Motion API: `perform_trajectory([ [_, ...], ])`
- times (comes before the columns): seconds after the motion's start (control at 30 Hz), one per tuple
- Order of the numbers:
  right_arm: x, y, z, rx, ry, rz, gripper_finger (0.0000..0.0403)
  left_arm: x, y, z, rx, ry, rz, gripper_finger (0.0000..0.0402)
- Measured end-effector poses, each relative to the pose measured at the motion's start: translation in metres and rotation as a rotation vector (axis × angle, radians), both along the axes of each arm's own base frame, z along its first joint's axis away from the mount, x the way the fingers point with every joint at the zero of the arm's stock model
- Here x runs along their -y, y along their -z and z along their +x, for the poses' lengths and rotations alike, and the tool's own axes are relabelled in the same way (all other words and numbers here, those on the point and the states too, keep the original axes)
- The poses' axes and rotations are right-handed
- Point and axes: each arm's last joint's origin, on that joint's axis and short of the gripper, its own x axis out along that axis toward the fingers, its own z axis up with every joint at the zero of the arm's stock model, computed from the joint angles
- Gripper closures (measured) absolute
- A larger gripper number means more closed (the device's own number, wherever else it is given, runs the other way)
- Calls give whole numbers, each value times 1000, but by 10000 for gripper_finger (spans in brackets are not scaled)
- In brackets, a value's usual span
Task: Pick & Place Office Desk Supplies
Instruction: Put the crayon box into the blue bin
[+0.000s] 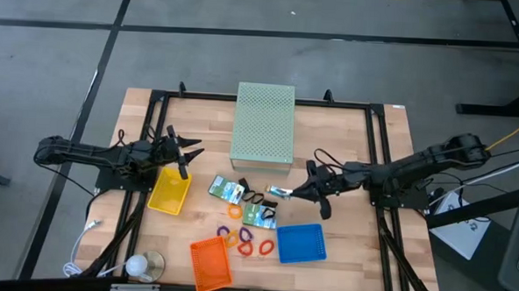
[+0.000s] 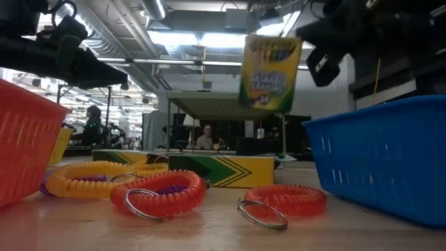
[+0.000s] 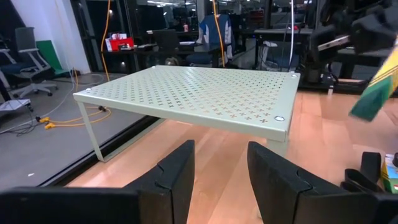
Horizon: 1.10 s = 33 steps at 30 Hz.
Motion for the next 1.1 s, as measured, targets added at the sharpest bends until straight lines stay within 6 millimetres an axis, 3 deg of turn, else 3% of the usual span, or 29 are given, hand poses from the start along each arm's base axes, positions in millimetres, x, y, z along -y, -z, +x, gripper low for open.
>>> perform_trajectory([
  [0.27, -11, -14, -10, 42, -101, 61, 403, 0, 0, 0, 2, 0, -4, 258],
  [1.1, -44, -8, -25, -95, -303, 198, 403, 0, 0, 0, 0, 0, 1, 258],
])
